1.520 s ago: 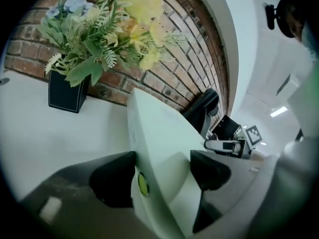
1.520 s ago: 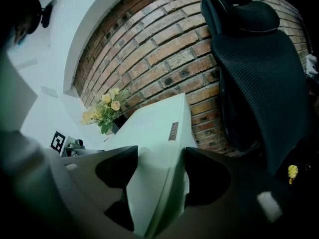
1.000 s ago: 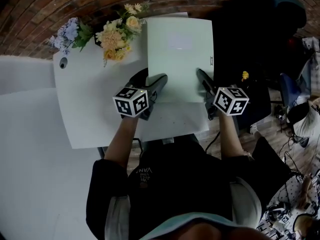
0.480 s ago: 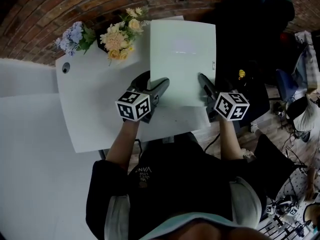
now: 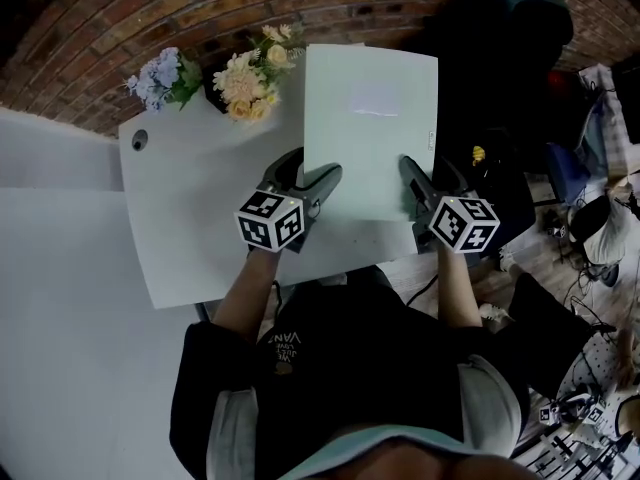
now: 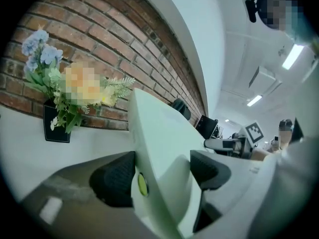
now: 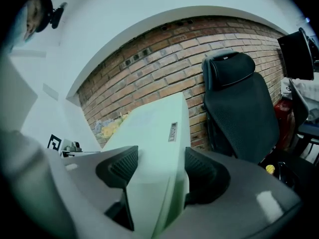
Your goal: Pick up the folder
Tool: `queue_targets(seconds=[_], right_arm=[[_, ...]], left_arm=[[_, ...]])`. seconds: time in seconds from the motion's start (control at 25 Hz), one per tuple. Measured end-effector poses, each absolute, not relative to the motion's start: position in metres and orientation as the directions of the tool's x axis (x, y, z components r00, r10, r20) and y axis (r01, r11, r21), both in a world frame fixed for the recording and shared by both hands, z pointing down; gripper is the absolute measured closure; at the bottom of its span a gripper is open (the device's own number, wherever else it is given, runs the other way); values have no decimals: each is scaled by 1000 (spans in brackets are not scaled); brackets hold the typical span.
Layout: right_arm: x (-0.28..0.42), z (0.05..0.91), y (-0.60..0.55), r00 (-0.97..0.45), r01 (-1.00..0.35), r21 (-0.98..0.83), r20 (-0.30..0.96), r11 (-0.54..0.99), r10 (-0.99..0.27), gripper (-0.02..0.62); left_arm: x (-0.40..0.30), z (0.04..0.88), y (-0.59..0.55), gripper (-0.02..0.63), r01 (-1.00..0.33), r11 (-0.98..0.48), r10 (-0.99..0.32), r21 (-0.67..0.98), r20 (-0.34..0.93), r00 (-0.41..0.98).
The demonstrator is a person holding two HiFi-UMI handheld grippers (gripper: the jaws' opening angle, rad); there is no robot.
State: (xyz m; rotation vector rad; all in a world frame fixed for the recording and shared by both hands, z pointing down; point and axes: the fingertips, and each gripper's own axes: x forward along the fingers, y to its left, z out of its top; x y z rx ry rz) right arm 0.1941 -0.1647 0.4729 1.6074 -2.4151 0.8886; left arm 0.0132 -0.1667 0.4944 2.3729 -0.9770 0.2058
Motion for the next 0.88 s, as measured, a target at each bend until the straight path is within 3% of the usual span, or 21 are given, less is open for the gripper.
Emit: queue_targets(seconds=[0.88], right_arm=[[154,423,-126,-432,-872,-378,292,312,-853,313]], left_arm=[[-28,443,-128,256,-694,-631,-652,348,246,717]])
